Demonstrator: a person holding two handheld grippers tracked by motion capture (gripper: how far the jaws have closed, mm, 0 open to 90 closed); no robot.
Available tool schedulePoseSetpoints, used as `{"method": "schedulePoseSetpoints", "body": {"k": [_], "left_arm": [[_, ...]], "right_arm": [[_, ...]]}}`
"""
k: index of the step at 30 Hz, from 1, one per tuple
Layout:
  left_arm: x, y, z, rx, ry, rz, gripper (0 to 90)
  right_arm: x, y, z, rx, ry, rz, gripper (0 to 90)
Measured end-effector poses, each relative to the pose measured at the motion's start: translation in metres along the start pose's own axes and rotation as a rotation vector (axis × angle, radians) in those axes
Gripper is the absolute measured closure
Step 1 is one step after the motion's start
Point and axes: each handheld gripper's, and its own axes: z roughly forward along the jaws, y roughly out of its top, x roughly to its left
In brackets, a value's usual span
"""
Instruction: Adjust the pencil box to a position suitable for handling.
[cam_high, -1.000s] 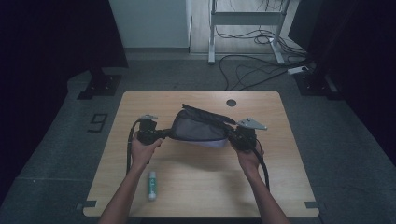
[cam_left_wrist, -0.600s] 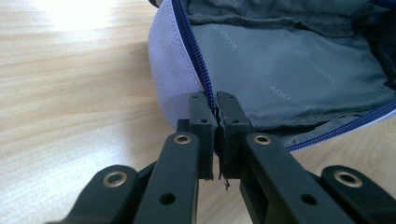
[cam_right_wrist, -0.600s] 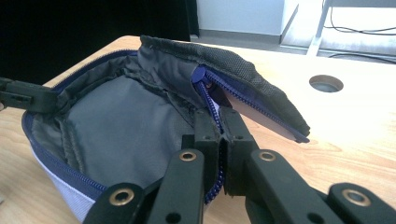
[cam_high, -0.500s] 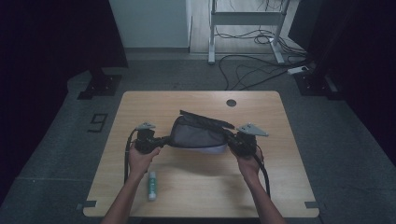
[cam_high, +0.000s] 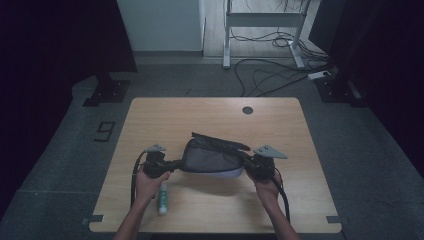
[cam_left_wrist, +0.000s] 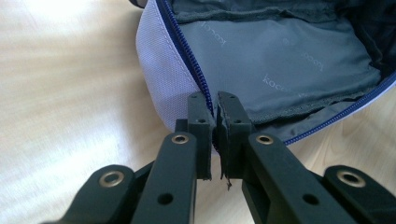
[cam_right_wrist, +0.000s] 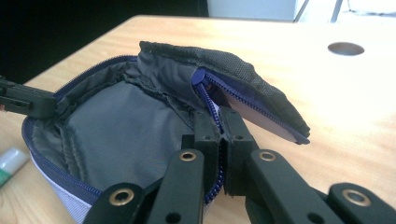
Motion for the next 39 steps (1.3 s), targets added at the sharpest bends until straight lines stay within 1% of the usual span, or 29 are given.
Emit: {"method": "schedulePoseSetpoints", "body": {"k": [5,7,8,9,14,17,19,23,25,26,29,32,34,35,37,39], "left_arm": [[0.001,-0.008,0.010,0.047,0.004,-0.002,83.6],[0.001,-0.009,0.014,0.073,0.010,0.004,82.8],[0.001,-0.009,0.015,0.078,0.012,0.007,82.4],[0.000,-0.009,0.016,0.085,0.014,0.010,82.2],[-0.003,-0.014,0.020,0.097,0.013,0.016,78.0],[-0.003,-0.015,0.021,0.094,0.015,0.014,76.3],[-0.003,-0.015,0.020,0.091,0.015,0.013,75.4],[-0.001,-0.015,0.022,0.095,0.017,0.008,72.8],[-0.001,-0.015,0.023,0.097,0.021,0.008,70.7],[0.000,-0.016,0.024,0.098,0.022,0.008,69.1],[-0.001,-0.016,0.023,0.079,0.039,0.008,64.8],[-0.002,-0.015,0.021,0.062,0.052,0.014,53.9],[-0.003,-0.014,0.018,0.024,0.079,0.032,44.2],[-0.003,-0.014,0.016,0.003,0.089,0.035,40.7],[-0.003,-0.013,0.012,-0.022,0.090,0.026,37.4],[-0.001,-0.013,0.010,-0.028,0.095,0.020,35.8]], "right_arm": [[-0.003,-0.014,0.005,0.031,-0.006,0.011,85.4],[-0.005,-0.019,0.008,0.049,-0.015,0.012,85.1],[-0.007,-0.021,0.010,0.064,-0.018,0.012,84.9],[-0.007,-0.023,0.010,0.066,-0.021,0.013,84.8],[-0.011,-0.030,0.014,0.088,-0.048,0.020,83.1],[-0.013,-0.033,0.015,0.099,-0.056,0.020,82.0],[-0.014,-0.034,0.015,0.111,-0.058,0.020,79.7],[-0.014,-0.036,0.017,0.130,-0.075,0.002,76.7],[-0.014,-0.037,0.018,0.130,-0.082,-0.005,76.0],[-0.014,-0.037,0.018,0.129,-0.085,-0.005,73.8],[-0.015,-0.037,0.017,0.128,-0.092,-0.005,71.0],[-0.015,-0.037,0.016,0.124,-0.101,-0.007,67.3],[-0.014,-0.037,0.015,0.110,-0.110,-0.009,63.8],[-0.014,-0.036,0.014,0.103,-0.117,-0.012,62.3],[-0.014,-0.034,0.011,0.081,-0.120,-0.019,59.5],[-0.014,-0.033,0.008,0.068,-0.117,-0.015,57.0]]}}
